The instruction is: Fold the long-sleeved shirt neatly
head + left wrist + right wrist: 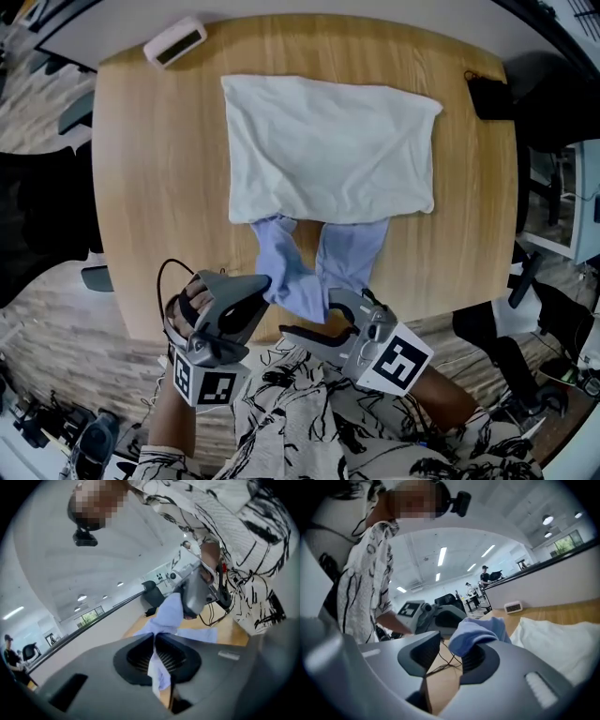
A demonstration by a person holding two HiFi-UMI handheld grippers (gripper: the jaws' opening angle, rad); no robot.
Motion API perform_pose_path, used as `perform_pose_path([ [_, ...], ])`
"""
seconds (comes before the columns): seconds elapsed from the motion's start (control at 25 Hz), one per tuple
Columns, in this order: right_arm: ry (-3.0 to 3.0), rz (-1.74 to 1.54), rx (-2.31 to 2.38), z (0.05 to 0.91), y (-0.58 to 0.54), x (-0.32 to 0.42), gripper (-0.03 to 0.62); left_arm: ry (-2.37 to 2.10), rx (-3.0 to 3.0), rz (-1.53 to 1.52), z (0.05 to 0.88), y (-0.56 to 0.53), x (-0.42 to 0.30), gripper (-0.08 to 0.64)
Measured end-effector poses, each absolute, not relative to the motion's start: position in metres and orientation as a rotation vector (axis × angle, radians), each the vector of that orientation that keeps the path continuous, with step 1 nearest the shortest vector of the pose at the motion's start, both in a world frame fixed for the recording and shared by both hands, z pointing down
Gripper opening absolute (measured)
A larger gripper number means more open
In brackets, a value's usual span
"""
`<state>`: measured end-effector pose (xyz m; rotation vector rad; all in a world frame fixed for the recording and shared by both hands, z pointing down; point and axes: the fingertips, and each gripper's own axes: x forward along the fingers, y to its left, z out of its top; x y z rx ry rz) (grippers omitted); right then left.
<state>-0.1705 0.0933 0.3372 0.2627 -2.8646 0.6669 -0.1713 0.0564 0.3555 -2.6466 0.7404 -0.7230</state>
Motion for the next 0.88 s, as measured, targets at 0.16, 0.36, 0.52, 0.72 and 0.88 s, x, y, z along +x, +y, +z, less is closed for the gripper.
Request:
perform_pose_path([
  [0.16, -2.820, 0.207, 0.169, 0.362, 0.113, -0.153, 0.153, 0.732, -2.721, -0.658, 0.343, 0.052, -0.177, 0.020],
  [0.36, -2.596, -0.140, 0.393, 0.415, 0.088, -0.140, 0.257, 0.712, -2.772, -0.630, 0.341, 0.054, -0.178, 0.020],
  [0.52, -2.565, -0.406, 0.537, 0.411, 0.060, -0.159, 0.305, 0.717, -2.807, -0.603, 0.340, 0.057, -0.175, 0.020],
  [0.72, -2.638, -0.579, 0.580, 0.379, 0.053, -0.151, 0.027, 0.717, -2.831, -0.593, 0.341, 0.057, -0.178, 0.020],
  [0.88, -2.610, -0.596, 0.521, 0.353, 0.054, -0.135, 0.025, 0.755, -2.796, -0.677, 0.351, 0.051, -0.182, 0.020],
])
